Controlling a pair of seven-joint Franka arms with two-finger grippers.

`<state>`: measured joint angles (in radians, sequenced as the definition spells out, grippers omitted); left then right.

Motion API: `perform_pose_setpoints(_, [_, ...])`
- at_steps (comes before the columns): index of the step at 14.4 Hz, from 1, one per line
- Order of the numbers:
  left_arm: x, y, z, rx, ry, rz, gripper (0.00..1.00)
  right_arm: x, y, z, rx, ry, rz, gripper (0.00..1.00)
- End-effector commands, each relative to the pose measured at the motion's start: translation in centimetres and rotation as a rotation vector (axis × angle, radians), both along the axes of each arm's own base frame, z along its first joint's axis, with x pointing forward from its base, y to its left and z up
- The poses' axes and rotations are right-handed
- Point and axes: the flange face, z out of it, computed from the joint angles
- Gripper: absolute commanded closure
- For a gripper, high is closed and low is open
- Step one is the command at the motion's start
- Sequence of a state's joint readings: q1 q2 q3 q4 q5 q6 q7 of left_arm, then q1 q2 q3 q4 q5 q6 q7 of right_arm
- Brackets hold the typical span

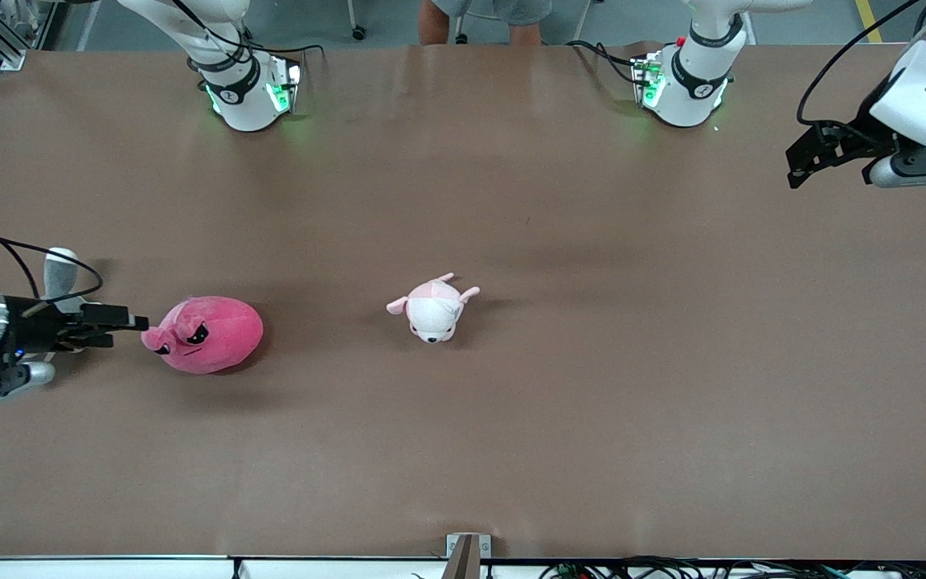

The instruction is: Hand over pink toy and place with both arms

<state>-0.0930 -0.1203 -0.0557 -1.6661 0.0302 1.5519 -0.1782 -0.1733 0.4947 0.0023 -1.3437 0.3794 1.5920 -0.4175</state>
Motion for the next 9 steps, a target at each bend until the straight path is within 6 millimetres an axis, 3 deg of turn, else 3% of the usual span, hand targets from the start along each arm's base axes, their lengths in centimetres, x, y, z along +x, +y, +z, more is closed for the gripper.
perform_pose_setpoints(1, [-0.6, 0.3, 0.1, -0.016, 0.009, -0.007, 0.01, -1.2, 0.1, 5.5, -0.107, 0.007, -0.054, 0.0])
perform_pose_setpoints(3, [-0.8, 0.0, 0.0, -0.01, 0.017, -0.014, 0.01, -2.3, 1.2, 9.8, -0.211, -0.04, -0.062, 0.0])
perform_pose_setpoints(5, [-0.9, -0.9, 0.1, -0.004, 0.019, -0.025, 0.01, -3.2, 2.5, 12.6, -0.298, -0.061, -0.1, 0.0])
perform_pose_setpoints(9, [-0.9, -0.3, 0.1, -0.006, 0.021, -0.09, 0.01, -5.3, 2.4, 17.9, -0.382, -0.117, -0.224, 0.0])
